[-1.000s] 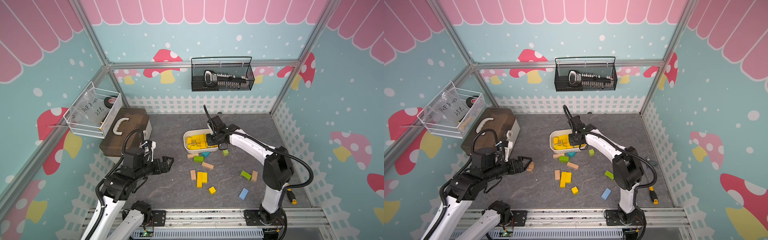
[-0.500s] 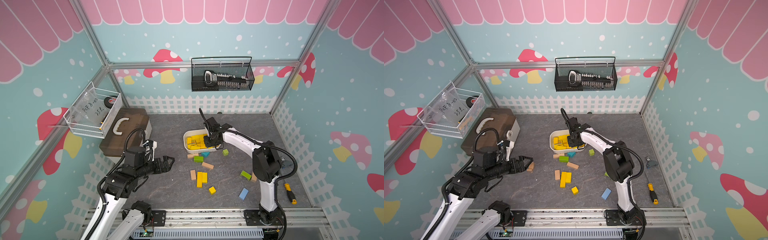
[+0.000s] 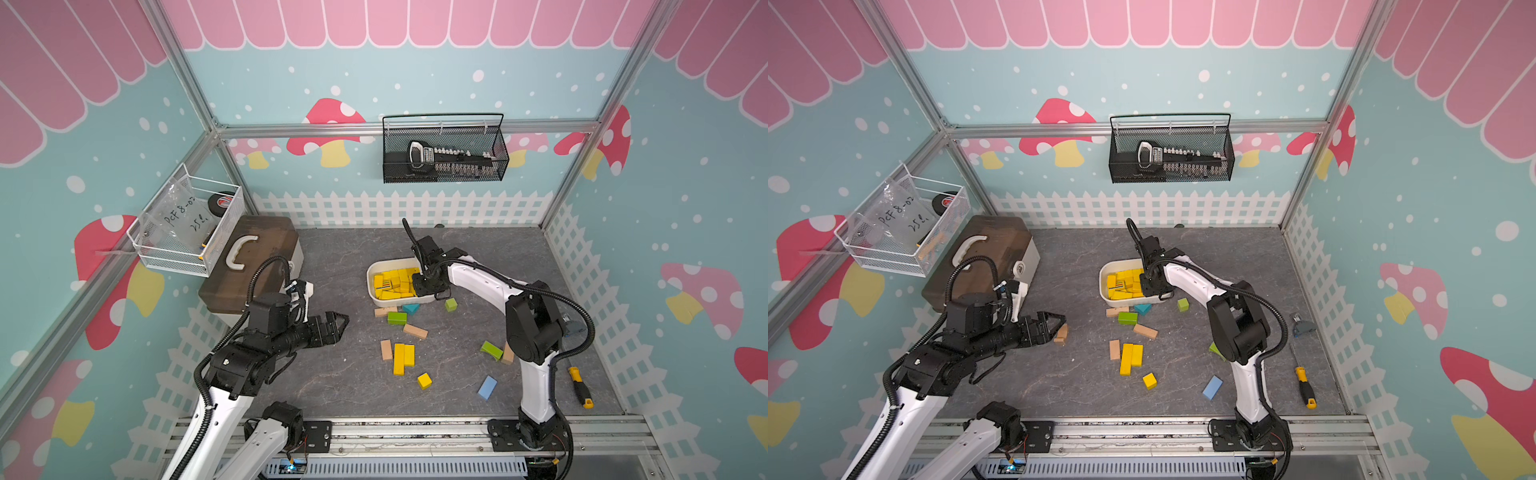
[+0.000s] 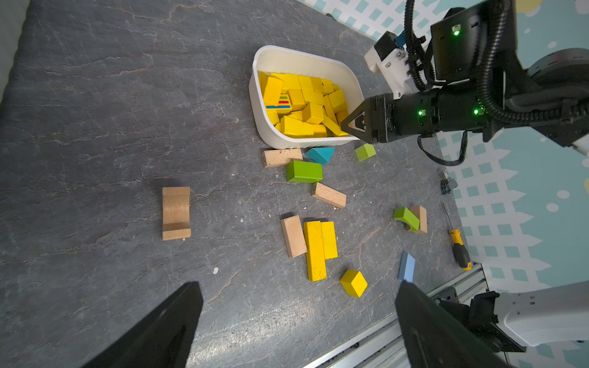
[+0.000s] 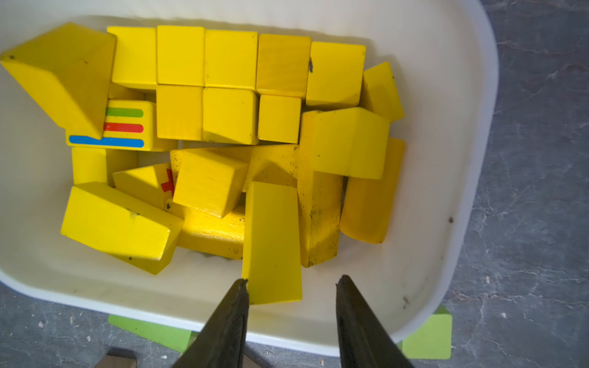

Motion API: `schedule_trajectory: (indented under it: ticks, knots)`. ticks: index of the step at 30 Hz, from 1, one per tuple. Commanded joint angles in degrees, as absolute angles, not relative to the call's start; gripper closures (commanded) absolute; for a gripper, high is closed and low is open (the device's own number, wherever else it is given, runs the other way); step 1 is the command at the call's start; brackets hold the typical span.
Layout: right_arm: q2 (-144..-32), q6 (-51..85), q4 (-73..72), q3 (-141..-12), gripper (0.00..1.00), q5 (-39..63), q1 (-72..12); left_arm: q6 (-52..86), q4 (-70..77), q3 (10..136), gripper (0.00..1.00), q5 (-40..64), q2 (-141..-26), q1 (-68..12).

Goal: Pick out the yellow building blocks
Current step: Place the building block in the storage box.

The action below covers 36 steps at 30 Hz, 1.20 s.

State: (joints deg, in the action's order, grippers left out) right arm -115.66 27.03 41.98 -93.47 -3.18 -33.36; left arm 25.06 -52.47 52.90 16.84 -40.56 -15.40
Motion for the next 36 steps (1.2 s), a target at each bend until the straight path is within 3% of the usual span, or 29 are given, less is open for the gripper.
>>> schedule_trajectory:
  ticks: [1,13,21,36]
  knots:
    - [-112.9,26.7,42.4,-91.9,0.55,-3.1,-33.1,24.0,-52.2,52.4,0.01,17.6,-40.3,-15.0]
    - [-103.0,26.8,41.9,-83.9,0.55,-3.6,-33.1,24.2,-52.2,52.3,0.01,17.3,-40.1,-15.0]
    - [-89.6,29.1,37.8,-68.2,0.55,-0.2,-34.0,24.3,-52.2,52.4,0.01,17.3,-41.0,-15.0]
    - [-73.8,38.5,31.2,-46.7,0.55,-0.2,-46.3,24.8,-52.5,52.5,0.01,16.8,-44.7,-15.0]
